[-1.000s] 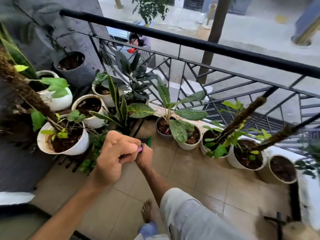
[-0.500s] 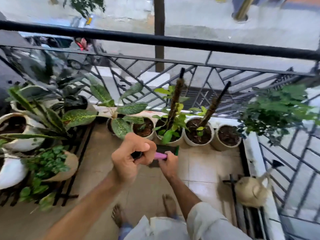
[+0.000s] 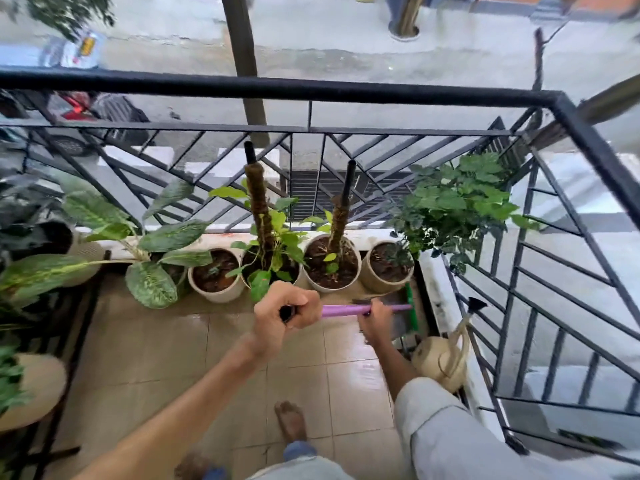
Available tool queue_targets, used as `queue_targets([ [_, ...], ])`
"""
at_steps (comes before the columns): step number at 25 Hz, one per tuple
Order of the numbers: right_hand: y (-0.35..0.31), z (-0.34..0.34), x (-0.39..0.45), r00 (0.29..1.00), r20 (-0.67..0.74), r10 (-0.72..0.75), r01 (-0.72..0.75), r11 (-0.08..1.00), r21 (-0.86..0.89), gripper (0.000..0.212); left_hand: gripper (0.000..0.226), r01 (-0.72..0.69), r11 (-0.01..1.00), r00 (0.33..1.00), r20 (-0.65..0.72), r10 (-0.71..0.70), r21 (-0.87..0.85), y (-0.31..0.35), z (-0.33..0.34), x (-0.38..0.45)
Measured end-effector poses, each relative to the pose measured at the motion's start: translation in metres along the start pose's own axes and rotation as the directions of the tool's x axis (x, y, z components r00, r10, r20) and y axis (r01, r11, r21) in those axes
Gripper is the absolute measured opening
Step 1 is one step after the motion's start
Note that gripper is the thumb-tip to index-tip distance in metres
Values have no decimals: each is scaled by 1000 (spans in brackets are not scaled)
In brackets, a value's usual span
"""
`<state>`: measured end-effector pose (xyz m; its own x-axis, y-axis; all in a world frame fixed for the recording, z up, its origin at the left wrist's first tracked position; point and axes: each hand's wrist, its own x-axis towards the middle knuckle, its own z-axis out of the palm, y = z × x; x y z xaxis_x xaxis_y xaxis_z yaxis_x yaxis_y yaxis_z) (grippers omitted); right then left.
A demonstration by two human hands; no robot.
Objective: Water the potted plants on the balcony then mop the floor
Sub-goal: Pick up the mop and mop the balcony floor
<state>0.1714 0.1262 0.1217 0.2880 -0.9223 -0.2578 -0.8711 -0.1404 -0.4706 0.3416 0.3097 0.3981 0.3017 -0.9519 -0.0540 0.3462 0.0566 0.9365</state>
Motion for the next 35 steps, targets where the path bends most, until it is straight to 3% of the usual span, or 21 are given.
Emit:
queue_targets([
  [5,25,5,26,999,46,17,-19,1000,25,21,33,41,996,999,-5,-40,85,-16,31,15],
  [8,-6,15,-3,999,16,-39,37,994,106,22,37,44,997,999,-23,-42,57,-4,13,5],
  [11,-39,25,-43,998,29,-64,60,992,114,24,39,-13,1000,991,-130,10,-21,10,-20,-24],
  [14,-80,56,-89,976,149,-157,147,986,74,20,34,-55,998,959,-280,41,-42,30,-52,-76],
  [19,-167,122,-172,904,362,-228,201,973,111,18,35,-121,991,931,-341,133,56,66,-114,-180],
  [24,-270,212,-270,796,480,-368,371,924,93,18,42,-245,967,811,-530,247,76,105,-194,-302],
  [26,-319,250,-332,731,489,-476,502,861,88,18,42,-277,954,738,-609,289,117,121,-232,-371],
  [29,-354,270,-359,710,499,-497,525,846,95,16,45,-289,949,694,-656,296,122,134,-252,-399],
  [31,-385,296,-403,633,536,-559,601,791,115,14,51,-316,932,603,-721,341,177,144,-272,-445],
  [35,-439,319,-450,491,607,-625,672,715,192,26,44,-319,920,493,-789,366,227,153,-289,-487],
])
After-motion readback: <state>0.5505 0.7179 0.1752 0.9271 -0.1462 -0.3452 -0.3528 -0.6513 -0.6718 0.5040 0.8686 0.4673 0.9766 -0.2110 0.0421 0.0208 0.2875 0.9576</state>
